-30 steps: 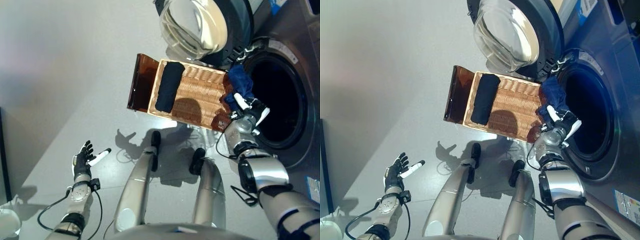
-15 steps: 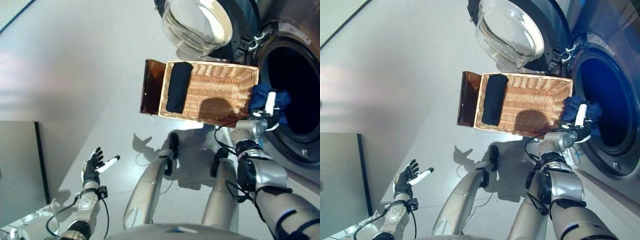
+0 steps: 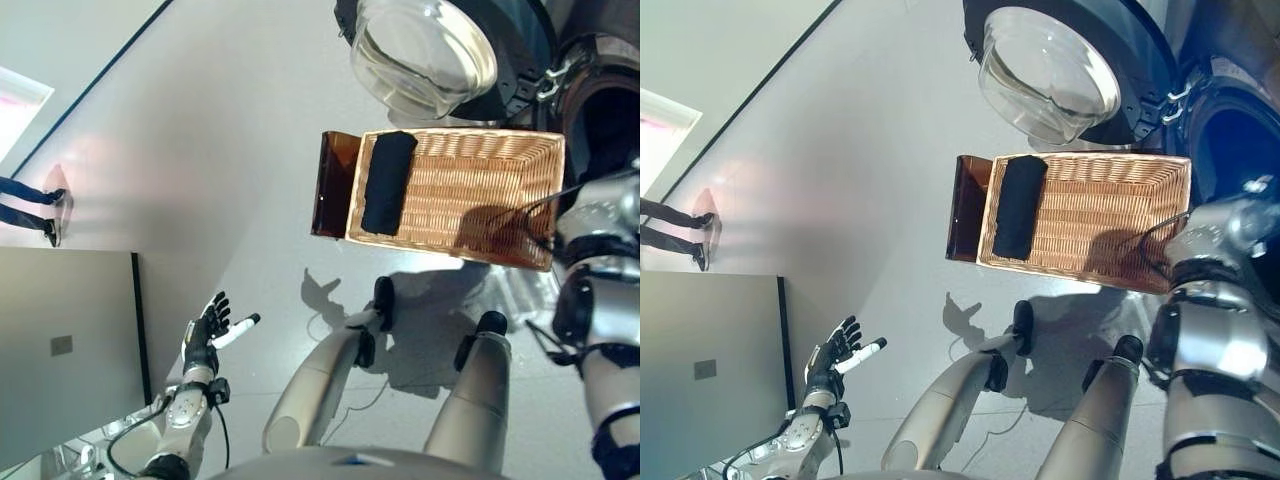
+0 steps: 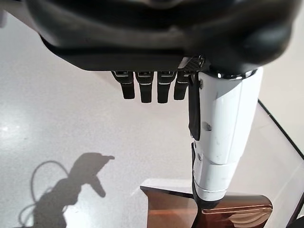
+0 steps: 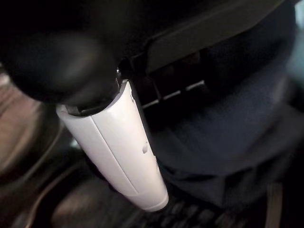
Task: Pick up the clothes and place them into the washing machine
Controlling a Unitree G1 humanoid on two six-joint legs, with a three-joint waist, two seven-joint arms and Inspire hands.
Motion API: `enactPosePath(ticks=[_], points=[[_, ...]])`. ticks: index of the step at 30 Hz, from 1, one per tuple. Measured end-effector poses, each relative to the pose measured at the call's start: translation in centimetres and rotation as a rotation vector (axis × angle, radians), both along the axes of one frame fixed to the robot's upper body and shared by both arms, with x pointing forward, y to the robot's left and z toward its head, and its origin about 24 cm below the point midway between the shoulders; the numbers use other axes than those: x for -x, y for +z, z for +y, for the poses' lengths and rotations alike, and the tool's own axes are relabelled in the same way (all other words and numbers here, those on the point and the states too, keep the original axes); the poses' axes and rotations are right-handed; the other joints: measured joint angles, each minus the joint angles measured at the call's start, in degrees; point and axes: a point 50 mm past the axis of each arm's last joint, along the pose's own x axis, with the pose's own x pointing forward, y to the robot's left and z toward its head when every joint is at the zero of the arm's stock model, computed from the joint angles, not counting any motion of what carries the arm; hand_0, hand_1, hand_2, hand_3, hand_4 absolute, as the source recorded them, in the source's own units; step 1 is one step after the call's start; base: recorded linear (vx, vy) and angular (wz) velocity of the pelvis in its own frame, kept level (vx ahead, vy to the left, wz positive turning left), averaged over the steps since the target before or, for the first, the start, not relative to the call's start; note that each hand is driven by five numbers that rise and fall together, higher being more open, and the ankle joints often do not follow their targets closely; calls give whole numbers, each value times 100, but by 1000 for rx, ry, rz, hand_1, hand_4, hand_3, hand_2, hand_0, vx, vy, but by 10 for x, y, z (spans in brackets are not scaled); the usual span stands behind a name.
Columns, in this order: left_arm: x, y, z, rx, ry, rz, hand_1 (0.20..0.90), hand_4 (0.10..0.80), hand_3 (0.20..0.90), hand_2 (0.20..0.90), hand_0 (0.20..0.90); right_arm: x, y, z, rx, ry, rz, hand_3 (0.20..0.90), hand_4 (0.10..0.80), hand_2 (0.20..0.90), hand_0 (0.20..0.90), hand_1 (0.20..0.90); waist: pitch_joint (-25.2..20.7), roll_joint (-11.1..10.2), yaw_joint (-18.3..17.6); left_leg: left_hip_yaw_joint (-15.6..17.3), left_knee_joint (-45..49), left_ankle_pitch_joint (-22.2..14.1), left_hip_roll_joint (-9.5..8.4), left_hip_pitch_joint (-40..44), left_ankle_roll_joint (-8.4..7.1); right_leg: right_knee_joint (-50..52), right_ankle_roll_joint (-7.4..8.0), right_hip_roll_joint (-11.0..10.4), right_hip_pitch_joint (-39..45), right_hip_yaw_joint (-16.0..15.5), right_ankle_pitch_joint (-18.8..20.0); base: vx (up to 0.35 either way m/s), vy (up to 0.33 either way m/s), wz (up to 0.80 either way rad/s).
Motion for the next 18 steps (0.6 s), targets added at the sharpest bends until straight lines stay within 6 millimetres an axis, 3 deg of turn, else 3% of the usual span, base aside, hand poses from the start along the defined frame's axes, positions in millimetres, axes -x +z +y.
enactPosePath(ticks=[12,13,14,18], points=[[-1,3,-6,9,-26,-21,900,800,900,900,900,-2,10,6,120,-73,145,200,300,200,200,200,95,-109,-289,12,-83,71,-55,-190,85,-183,131,11,-163,71,154,5,-10,0],[-1,3,-6,8,-26,-21,900,800,900,900,900,-1,10,5,119,-78,149,680,643,680,680,680,109,-127,-301,14,-82,69,-59,-190,89,-185,137,8,-164,77,157,-19,2,-4],[-1,3,-6,6,-23,-20,900,800,900,900,900,-1,8,4,119,-92,179,900,800,900,900,900,148,-177,-316,16,-80,63,-64,-190,99,-205,149,6,-163,88,165,93,-16,-3],[0,3,-5,4,-21,-19,900,800,900,900,900,-1,2,1,113,-92,237,900,800,900,900,900,266,-330,-346,15,-72,17,-61,-179,132,-249,158,23,-149,142,166,-7,12,-4]])
